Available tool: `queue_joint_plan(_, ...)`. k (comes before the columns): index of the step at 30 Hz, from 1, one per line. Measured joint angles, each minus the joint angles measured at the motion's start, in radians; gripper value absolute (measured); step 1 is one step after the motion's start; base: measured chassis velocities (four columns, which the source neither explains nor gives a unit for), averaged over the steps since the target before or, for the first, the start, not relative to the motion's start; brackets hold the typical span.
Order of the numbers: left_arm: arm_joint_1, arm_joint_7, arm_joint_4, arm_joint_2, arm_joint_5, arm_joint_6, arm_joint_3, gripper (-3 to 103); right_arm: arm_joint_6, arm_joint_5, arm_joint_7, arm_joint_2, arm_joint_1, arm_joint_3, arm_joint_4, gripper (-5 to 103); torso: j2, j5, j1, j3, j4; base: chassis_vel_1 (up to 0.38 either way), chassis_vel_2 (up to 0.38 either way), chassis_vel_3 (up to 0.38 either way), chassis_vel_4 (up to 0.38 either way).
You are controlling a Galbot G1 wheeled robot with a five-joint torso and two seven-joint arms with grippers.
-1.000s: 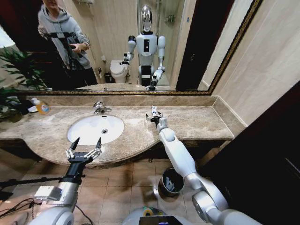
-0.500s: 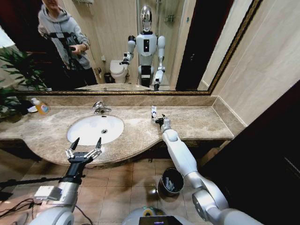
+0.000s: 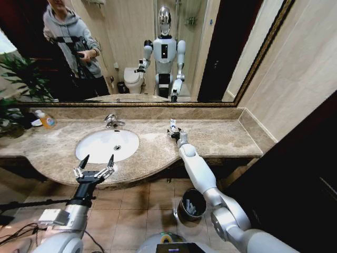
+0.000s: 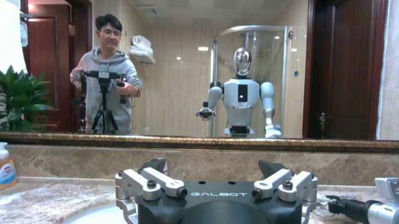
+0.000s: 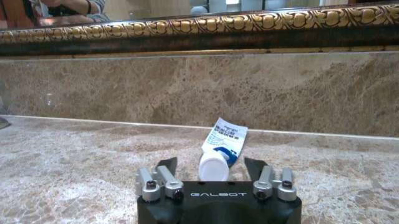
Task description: Pick up the trash from the sink and place it in the trash bin.
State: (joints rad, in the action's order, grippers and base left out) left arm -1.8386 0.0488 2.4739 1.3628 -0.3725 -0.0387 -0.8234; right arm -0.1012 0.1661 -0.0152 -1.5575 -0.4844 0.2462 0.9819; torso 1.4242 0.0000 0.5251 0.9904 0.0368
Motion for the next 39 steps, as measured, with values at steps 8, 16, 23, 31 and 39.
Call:
queue_joint_plan(8, 0.0, 0.0, 0.0, 0.0, 0.0, 0.0, 0.0, 100, 0.0, 0.001, 0.0, 0.007, -0.004, 0.001, 0.005, 46, 0.0, 0.0, 0.0, 0.0, -0.0001, 0.0, 0.0, 0.0, 0.0)
queue_joint_plan(16, 0.0, 0.0, 0.0, 0.0, 0.0, 0.0, 0.0, 100, -0.002, 0.004, 0.0, 0.014, -0.018, 0.001, 0.03, 25, 0.0, 0.0, 0.0, 0.0, 0.0, 0.0, 0.0, 0.0, 0.0)
queue_joint_plan(23, 0.0, 0.0, 0.0, 0.0, 0.0, 0.0, 0.0, 100, -0.028, 0.028, -0.002, 0.046, -0.066, -0.011, 0.145, 25, 0.0, 0.0001, 0.0, 0.0, 0.0, 0.0, 0.0, 0.0, 0.0)
queue_joint_plan(31, 0.0, 0.0, 0.0, 0.0, 0.0, 0.0, 0.0, 100, -0.057, 0.084, -0.011, 0.152, -0.205, -0.002, 0.415, 25, 0.0, 0.0001, 0.0, 0.0, 0.0001, 0.0, 0.0, 0.0, 0.0)
queue_joint_plan(39, 0.0, 0.0, 0.0, 0.0, 0.0, 0.0, 0.0, 100, -0.052, 0.126, -0.013, 0.309, -0.52, 0.108, 0.762, 25, 0.0, 0.0003, 0.0, 0.0, -0.0004, 0.0, 0.0, 0.0, 0.0)
